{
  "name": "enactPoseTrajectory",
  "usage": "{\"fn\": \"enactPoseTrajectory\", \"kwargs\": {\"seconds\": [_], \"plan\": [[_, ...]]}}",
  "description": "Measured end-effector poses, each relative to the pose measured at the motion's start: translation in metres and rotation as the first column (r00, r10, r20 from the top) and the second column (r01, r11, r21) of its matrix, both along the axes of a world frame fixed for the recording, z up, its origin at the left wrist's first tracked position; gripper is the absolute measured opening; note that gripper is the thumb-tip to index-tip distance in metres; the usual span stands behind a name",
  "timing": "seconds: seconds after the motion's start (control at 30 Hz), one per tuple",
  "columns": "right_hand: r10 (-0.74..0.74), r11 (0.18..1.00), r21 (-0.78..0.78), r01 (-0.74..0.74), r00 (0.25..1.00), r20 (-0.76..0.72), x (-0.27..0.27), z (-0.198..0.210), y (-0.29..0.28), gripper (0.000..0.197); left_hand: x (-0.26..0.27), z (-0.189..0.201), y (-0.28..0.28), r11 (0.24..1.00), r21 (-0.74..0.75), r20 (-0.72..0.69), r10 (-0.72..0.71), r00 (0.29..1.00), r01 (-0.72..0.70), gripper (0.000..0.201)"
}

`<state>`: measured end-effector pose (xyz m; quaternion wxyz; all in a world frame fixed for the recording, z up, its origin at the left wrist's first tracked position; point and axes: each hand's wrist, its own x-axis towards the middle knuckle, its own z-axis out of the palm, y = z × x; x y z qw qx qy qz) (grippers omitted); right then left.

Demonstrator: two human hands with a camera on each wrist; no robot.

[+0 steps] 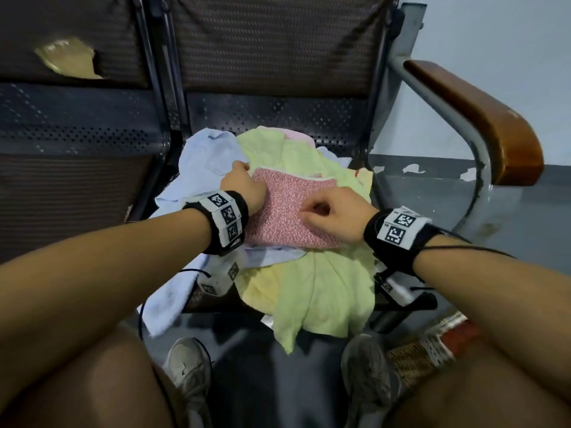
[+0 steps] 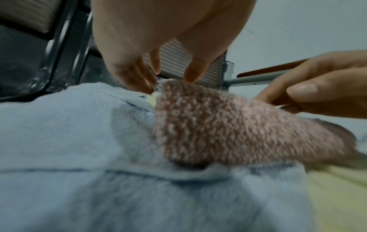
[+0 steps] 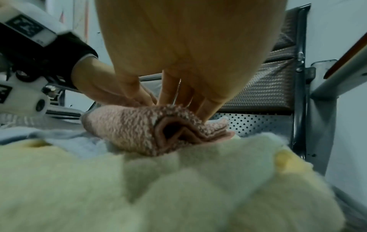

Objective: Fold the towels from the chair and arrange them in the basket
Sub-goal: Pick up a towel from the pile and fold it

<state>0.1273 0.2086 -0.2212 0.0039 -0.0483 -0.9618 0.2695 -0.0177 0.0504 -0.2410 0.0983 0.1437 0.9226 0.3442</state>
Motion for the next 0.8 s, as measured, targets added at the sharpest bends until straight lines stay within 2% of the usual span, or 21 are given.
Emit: {"fn": "enactPoseTrajectory", "kwargs": {"seconds": [0.03,0.1,0.17,0.23,0.27,0.33,0.37,0.43,0.5,0.57,0.6,0.7,0.77,0.8], "plan": [[0.019,1.000,0.010,-0.020,0.999,0.041,0.002,-0.003,0.002,0.030,0.003,0.003,-0.004,1.000,0.021,-0.059,-0.014,0.998,0.016,0.047],[0.030,0.998,0.046,-0.037,0.989,0.147,0.005,-0.008,0.008,0.057,0.012,0.006,-0.014,0.988,0.089,-0.162,-0.114,0.980,0.130,0.030],[0.040,0.994,0.090,-0.064,0.970,0.241,0.007,-0.013,0.010,0.080,0.025,0.005,-0.026,0.945,0.176,-0.055,-0.271,0.961,0.276,0.016],[0.079,0.980,0.159,-0.122,0.964,0.253,0.009,-0.018,0.009,0.091,0.035,-0.003,-0.038,0.904,0.151,0.078,-0.413,0.907,0.399,0.028],[0.098,0.971,0.191,-0.145,0.966,0.240,0.010,-0.021,0.008,0.089,0.038,-0.007,-0.044,0.882,0.075,0.109,-0.472,0.875,0.466,0.043],[0.091,0.973,0.192,-0.128,0.977,0.193,0.012,-0.022,0.007,0.072,0.040,-0.014,-0.051,0.829,-0.074,0.082,-0.549,0.832,0.554,0.068],[0.068,0.982,0.164,-0.094,0.985,0.158,0.012,-0.020,0.007,0.061,0.039,-0.016,-0.053,0.819,-0.119,0.031,-0.562,0.827,0.561,0.070],[0.022,0.993,0.111,-0.032,0.995,0.095,0.014,-0.014,0.010,0.037,0.035,-0.014,-0.055,0.841,-0.135,-0.072,-0.536,0.841,0.524,0.058],[-0.008,0.998,0.061,0.005,0.999,0.050,0.017,-0.006,0.015,0.018,0.030,-0.008,-0.055,0.871,-0.087,-0.065,-0.490,0.869,0.484,0.034],[-0.056,0.998,-0.032,0.057,0.998,0.023,0.020,0.002,0.020,0.011,0.026,0.001,-0.053,0.894,0.022,0.006,-0.447,0.894,0.447,0.016],[-0.088,0.992,-0.087,0.089,0.996,0.019,0.021,0.005,0.023,0.008,0.024,0.004,-0.052,0.903,0.089,0.035,-0.425,0.905,0.421,0.018],[-0.160,0.932,-0.320,0.170,0.986,0.056,0.023,0.011,0.029,0.015,0.020,0.006,-0.050,0.911,0.271,0.108,-0.349,0.931,0.311,0.023],[-0.197,0.849,-0.468,0.245,0.969,0.150,0.023,0.008,0.030,0.015,0.019,0.001,-0.045,0.929,0.285,0.158,-0.288,0.945,0.235,0.032],[-0.215,0.836,-0.472,0.281,0.958,0.190,0.023,0.004,0.031,0.018,0.020,-0.003,-0.043,0.949,0.242,0.171,-0.246,0.954,0.201,0.038]]}}
